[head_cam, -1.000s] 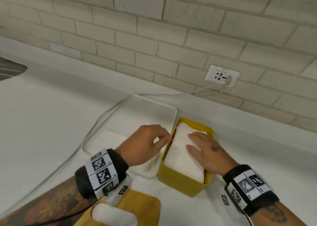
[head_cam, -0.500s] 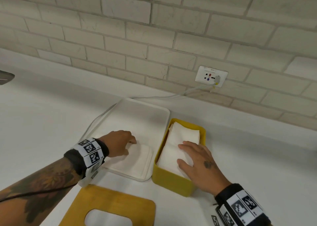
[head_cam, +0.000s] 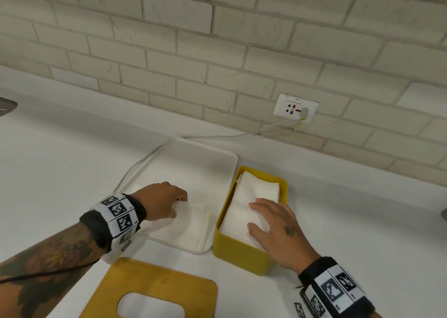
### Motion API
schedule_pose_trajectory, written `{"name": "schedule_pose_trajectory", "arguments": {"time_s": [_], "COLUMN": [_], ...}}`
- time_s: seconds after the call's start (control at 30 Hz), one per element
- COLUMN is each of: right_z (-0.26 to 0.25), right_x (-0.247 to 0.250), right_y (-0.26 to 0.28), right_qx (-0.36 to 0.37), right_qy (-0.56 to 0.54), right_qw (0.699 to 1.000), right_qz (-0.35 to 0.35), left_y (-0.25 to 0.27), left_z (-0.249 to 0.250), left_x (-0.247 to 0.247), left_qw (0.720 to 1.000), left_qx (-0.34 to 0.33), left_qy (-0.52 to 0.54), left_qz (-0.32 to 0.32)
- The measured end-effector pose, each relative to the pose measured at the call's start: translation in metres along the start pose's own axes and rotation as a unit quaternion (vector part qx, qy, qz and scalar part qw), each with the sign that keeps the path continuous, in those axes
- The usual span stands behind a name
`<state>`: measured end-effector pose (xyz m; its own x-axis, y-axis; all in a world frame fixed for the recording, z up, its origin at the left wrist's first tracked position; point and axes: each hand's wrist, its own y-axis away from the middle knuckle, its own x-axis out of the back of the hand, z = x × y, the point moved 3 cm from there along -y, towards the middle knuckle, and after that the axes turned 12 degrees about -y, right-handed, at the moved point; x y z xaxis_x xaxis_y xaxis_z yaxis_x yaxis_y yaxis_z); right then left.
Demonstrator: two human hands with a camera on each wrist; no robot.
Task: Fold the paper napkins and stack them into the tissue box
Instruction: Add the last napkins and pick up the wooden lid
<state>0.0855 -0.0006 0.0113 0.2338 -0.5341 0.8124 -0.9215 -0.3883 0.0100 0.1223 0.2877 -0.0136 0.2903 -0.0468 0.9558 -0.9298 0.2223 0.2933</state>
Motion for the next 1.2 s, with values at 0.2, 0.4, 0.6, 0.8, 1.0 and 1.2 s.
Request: {"name": "schedule_pose_trajectory", "arguments": {"time_s": [0.2,0.4,0.6,0.8,1.0,1.2], "right_z": [0.004,-0.016,-0.062,-0.079,-0.062,-0.060], "right_x": [-0.001,0.011,0.005,-0.005,0.003,0.043], "right_y": [-0.001,0.001,0.000,-0.012,-0.014,-0.021], "right_qx": [-0.014,-0.040,-0.019,-0.050,-0.081,-0.015], "right_qy": [-0.038,-0.265,-0.510,-0.535,-0.521,-0.523], "right_qw": [0.999,0.962,0.859,0.836,0.839,0.826], "right_qz": [0.009,0.059,0.037,0.113,0.133,0.211], "left_y": [0.022,0.053,0.057,0.037,0.032,0.031], "left_z": [-0.009,-0.004,0.038,0.088,0.101,0.103], "left_x": [0.046,0.082,0.089,0.075,0.077,0.103], "left_qw": [0.990,0.887,0.753,0.748,0.753,0.763], "left_qx": [-0.009,-0.005,-0.054,-0.050,-0.024,-0.102], "left_qy": [0.131,0.449,0.638,0.646,0.645,0.607], "left_qz": [0.056,0.107,0.148,0.147,0.129,0.197]}}
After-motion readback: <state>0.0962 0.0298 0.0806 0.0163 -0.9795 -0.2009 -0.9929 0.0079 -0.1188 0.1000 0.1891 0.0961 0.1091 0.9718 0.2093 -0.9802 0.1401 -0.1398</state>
